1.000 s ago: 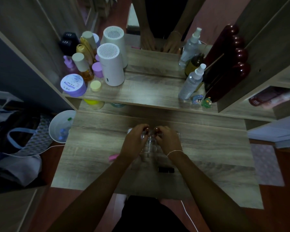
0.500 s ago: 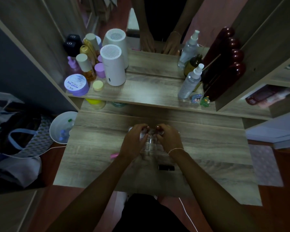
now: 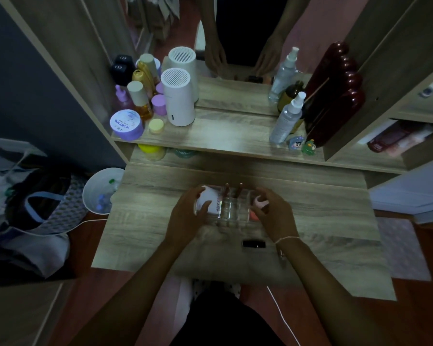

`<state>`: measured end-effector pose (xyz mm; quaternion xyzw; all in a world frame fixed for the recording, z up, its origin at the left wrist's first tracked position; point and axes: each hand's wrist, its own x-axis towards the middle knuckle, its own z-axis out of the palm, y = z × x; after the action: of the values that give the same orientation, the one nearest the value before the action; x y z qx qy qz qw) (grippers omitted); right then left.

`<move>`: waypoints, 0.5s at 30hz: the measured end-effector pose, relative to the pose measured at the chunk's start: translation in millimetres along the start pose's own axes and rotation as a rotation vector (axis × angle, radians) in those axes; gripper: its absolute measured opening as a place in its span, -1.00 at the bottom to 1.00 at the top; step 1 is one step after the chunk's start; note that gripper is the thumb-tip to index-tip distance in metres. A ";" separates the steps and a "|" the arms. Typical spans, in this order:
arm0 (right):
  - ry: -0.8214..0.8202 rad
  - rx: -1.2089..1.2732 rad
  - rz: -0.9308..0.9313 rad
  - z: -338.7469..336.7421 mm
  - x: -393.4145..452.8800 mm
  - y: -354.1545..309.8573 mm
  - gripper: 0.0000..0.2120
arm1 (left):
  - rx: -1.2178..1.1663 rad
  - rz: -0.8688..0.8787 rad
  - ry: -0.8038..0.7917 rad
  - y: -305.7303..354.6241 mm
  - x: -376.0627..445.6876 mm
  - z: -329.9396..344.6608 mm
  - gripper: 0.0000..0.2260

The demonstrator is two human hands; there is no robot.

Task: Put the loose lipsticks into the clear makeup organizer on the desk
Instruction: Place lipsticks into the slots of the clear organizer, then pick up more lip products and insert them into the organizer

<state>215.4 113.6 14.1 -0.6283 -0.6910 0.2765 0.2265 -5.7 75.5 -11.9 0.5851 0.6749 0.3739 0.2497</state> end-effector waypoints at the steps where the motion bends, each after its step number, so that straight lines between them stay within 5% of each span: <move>1: 0.011 0.013 0.010 -2.7 -4.8 2.6 -0.62 | 0.009 -0.002 0.011 -4.7 -4.7 -2.5 -0.70; 7: 0.104 0.069 0.093 -11.6 -39.2 26.8 -0.75 | 0.044 0.002 -0.049 -19.6 -37.1 1.6 -0.81; 15: 0.155 0.039 0.355 -8.6 -85.6 71.6 -0.72 | 0.124 0.318 -0.368 2.3 -62.4 53.6 -0.75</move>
<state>283.6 33.5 -24.3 -0.7553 -0.5442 0.2763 0.2388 49.0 26.1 -48.3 0.7562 0.5393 0.2536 0.2703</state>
